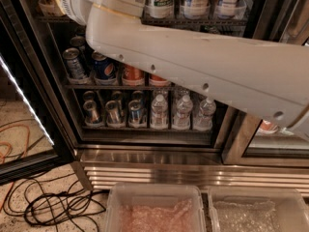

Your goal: Pick orange can from top shelf of fridge

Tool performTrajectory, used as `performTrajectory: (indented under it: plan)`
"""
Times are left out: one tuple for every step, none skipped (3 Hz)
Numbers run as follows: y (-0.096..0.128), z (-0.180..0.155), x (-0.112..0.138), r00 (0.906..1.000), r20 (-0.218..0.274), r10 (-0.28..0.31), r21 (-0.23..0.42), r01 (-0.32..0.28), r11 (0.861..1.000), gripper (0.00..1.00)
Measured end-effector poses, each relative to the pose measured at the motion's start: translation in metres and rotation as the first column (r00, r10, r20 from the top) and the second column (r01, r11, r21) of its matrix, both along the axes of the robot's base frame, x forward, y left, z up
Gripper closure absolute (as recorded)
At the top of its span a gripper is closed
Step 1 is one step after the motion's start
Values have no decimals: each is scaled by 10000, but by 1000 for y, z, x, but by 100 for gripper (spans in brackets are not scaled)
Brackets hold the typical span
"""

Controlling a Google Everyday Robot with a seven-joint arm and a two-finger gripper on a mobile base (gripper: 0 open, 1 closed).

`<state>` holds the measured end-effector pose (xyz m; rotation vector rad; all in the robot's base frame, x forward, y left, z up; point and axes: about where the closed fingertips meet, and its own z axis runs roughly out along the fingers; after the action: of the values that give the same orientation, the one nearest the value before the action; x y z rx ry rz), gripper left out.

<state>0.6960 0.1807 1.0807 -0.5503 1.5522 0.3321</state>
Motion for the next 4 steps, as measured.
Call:
performTrajectory:
  plan:
    - [13,-17,2,9999,-136,27,-51,-27,10000,37]
    - [26,-34,-3,9988,-383,306,-75,-309,9995,31]
    - [26,-35,-6,9985,-473,283,-56,-286,9996,33]
    - [26,-32,-6,9985,-473,282,-56,-285,9996,37]
